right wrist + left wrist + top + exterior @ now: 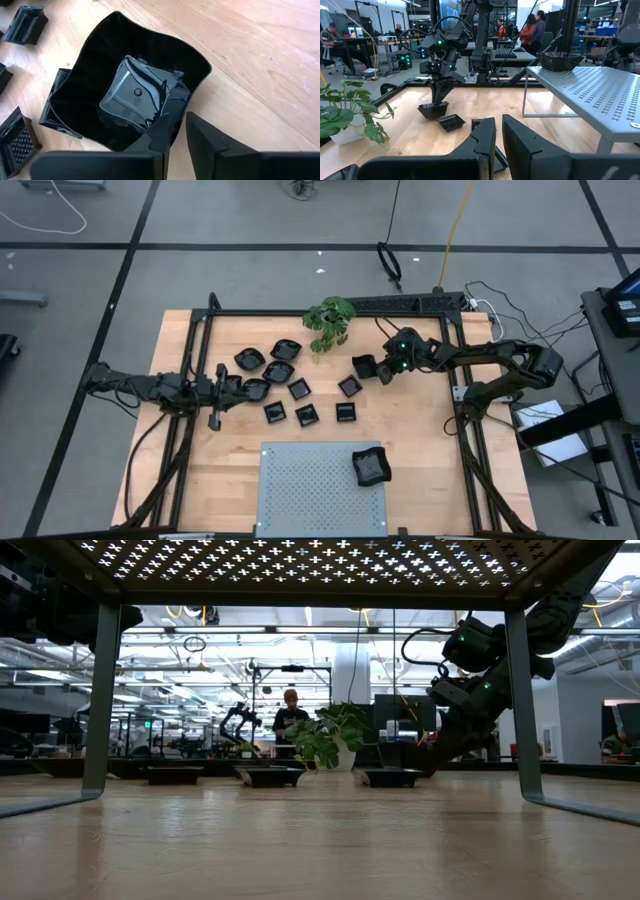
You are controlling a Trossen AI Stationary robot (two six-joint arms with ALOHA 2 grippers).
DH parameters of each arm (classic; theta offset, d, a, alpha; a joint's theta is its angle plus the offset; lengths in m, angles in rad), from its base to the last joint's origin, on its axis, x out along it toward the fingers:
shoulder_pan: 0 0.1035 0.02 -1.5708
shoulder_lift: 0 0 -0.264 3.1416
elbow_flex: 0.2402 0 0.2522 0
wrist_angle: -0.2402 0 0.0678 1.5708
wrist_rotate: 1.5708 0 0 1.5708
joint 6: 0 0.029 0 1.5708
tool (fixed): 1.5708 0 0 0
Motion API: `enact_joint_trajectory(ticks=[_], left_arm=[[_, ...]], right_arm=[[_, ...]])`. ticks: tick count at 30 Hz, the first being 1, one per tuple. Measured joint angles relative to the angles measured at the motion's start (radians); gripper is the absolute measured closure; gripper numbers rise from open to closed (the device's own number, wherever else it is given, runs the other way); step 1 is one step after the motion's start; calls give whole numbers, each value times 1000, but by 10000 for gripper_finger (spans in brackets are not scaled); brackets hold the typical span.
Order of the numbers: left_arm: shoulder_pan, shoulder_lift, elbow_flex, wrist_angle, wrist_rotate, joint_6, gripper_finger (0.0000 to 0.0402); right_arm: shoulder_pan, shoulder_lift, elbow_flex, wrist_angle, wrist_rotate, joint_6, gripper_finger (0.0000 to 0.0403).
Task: Pick & Place Mini shaped plates
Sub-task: Stack the distorted square plate onto the stacked distorted square plate on the shelf
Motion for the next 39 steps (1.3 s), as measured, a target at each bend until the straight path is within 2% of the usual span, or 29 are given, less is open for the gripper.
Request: enact_joint_trajectory(ticks=[9,20,39], left_arm=[[0,0,0,0,0,0,366],[0,0,0,0,0,0,366],[0,0,0,0,0,0,366]], right_arm=[[0,0,0,-3,-6,-3,398],[0,-30,0,1,-4,-7,402],[14,-446,0,14,-4,3,403]])
